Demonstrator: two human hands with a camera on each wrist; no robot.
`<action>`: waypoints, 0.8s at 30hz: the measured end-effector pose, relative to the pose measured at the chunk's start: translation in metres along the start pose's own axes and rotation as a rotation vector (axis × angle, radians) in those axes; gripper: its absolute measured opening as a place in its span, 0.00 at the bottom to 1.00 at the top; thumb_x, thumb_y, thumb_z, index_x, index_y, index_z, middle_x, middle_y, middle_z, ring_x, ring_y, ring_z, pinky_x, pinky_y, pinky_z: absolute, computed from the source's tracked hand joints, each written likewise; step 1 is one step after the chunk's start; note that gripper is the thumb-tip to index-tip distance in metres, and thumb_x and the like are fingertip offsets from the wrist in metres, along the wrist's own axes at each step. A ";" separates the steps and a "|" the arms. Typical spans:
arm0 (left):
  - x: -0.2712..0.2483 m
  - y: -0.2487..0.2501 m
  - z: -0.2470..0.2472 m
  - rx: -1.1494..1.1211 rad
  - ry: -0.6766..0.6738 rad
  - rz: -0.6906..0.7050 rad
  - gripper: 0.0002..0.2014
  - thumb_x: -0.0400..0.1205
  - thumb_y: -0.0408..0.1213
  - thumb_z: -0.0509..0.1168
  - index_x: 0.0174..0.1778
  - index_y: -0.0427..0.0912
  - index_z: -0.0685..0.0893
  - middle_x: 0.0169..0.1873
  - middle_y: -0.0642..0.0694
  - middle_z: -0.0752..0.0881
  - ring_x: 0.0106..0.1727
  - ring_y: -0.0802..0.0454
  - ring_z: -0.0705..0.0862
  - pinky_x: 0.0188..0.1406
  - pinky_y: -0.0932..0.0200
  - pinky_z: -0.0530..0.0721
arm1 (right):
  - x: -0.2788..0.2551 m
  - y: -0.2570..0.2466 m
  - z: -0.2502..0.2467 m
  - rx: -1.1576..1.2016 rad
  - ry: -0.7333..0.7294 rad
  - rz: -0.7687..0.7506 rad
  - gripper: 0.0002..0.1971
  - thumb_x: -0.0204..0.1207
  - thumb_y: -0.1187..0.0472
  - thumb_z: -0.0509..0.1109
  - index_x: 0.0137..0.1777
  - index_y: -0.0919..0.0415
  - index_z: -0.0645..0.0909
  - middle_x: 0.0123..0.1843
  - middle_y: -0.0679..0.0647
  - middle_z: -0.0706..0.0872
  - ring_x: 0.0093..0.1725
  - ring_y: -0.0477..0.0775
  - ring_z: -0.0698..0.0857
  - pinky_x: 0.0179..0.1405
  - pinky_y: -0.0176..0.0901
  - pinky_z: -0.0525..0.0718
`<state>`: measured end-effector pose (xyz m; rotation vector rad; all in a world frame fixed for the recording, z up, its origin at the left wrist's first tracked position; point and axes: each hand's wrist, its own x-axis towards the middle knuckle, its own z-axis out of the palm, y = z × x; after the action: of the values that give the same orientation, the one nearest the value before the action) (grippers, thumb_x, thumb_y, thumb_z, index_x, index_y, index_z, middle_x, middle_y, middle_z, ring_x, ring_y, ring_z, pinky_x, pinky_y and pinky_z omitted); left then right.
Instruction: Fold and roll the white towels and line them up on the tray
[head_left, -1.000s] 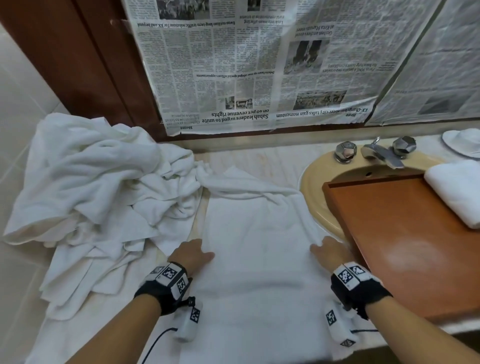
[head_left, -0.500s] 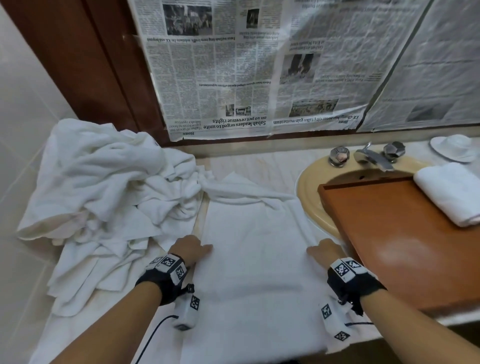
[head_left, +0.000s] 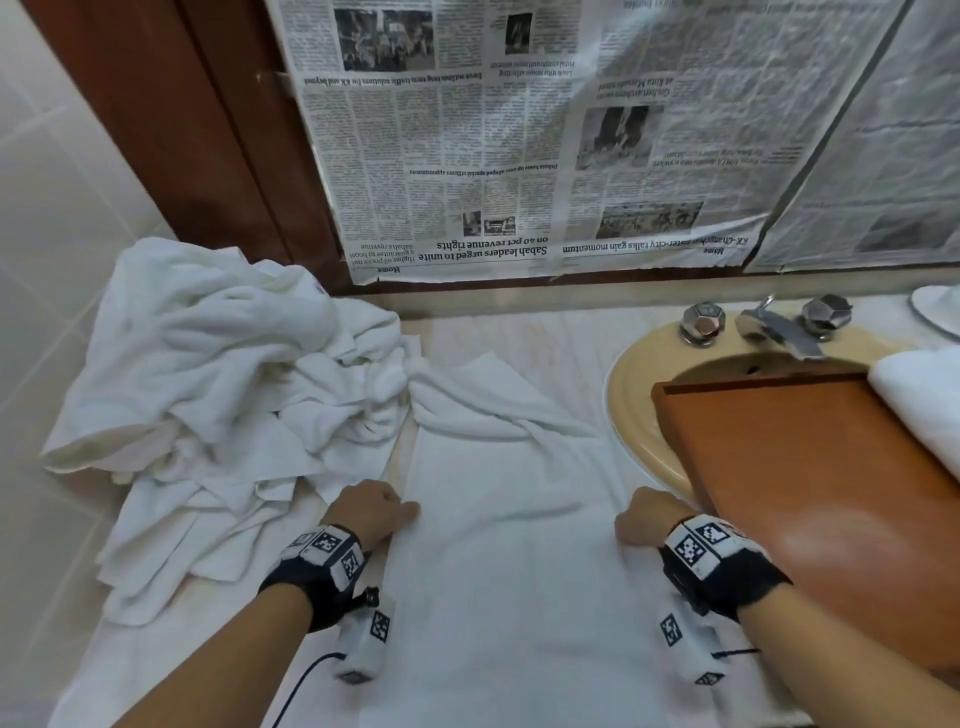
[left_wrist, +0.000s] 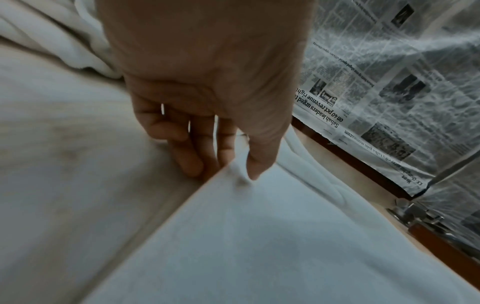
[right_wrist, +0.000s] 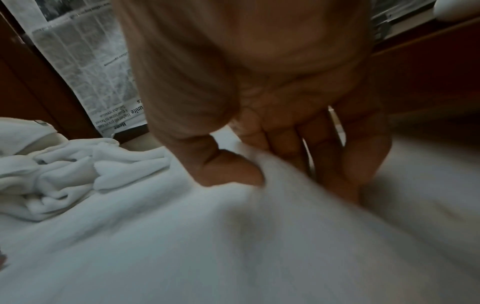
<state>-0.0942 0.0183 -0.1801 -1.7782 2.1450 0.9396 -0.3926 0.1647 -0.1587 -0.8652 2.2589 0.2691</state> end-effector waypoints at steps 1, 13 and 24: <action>0.001 0.001 0.001 -0.017 0.031 0.011 0.15 0.77 0.53 0.69 0.33 0.47 0.76 0.38 0.50 0.84 0.43 0.49 0.83 0.42 0.59 0.79 | 0.001 -0.001 -0.003 0.015 -0.004 -0.010 0.06 0.75 0.59 0.62 0.47 0.62 0.74 0.40 0.52 0.78 0.45 0.54 0.82 0.33 0.38 0.74; -0.004 -0.007 0.005 -0.069 -0.055 0.019 0.17 0.74 0.47 0.74 0.26 0.45 0.76 0.27 0.50 0.82 0.31 0.55 0.79 0.34 0.64 0.74 | 0.011 -0.001 -0.003 0.275 -0.109 0.026 0.10 0.66 0.65 0.72 0.44 0.65 0.75 0.38 0.59 0.81 0.33 0.58 0.81 0.26 0.37 0.75; 0.001 0.013 0.010 -0.313 0.124 -0.043 0.21 0.74 0.38 0.72 0.24 0.45 0.65 0.24 0.49 0.69 0.29 0.52 0.69 0.28 0.59 0.64 | 0.033 -0.020 -0.016 0.823 0.021 0.015 0.07 0.67 0.69 0.73 0.42 0.71 0.79 0.43 0.65 0.82 0.47 0.66 0.84 0.45 0.51 0.80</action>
<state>-0.1091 0.0239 -0.1837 -2.0660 2.1155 1.2423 -0.4060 0.1266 -0.1676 -0.4012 2.0981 -0.6310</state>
